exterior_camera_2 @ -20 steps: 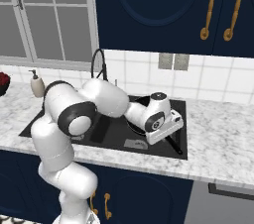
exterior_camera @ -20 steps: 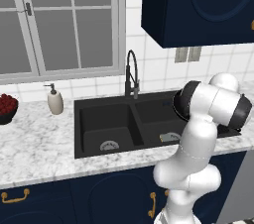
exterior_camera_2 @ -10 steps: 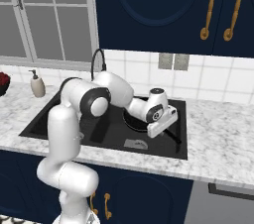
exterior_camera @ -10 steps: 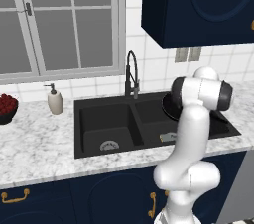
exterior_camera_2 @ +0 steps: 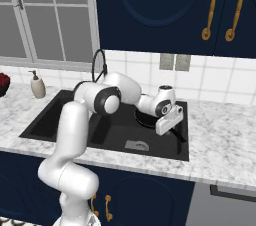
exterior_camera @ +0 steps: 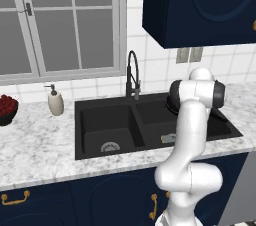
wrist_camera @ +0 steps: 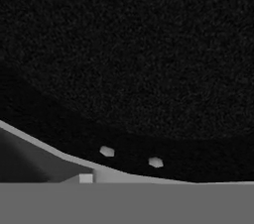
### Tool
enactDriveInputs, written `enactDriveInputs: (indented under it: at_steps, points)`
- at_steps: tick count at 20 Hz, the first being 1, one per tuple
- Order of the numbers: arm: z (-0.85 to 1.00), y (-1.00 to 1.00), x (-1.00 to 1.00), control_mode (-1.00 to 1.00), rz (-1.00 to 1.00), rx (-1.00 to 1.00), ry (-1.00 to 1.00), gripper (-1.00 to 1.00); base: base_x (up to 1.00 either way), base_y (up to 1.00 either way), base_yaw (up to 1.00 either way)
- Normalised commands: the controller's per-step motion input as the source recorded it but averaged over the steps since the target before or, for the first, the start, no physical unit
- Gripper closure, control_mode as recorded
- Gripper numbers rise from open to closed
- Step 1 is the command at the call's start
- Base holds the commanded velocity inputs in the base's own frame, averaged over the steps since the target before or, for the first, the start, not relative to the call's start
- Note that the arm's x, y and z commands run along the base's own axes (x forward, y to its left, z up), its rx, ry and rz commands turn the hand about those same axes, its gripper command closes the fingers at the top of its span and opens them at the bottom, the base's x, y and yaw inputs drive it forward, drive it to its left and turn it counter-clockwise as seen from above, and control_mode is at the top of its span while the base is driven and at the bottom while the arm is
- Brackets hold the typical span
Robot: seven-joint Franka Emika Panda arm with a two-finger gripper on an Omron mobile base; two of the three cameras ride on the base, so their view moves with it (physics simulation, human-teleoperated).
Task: Pick the pan and sponge and place them into the sink. Then turn on the water.
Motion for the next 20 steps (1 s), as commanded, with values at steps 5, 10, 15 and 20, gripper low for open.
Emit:
enactDriveInputs:
  at_steps: [5,10,15,20]
  points:
    - [-0.61,0.34,0.09,-1.0,0.02,0.0,0.01,1.0,0.0,0.0,0.0]
    - [-0.64,0.54,-0.05,-1.0,0.05,0.0,0.0,1.0,0.0,0.0,0.0]
    - [-0.62,0.64,-0.43,-1.0,0.11,0.0,0.0,1.0,0.0,0.0,0.0]
    - [-0.37,0.61,-0.62,-1.0,0.26,0.0,0.0,1.0,0.0,0.0,0.0]
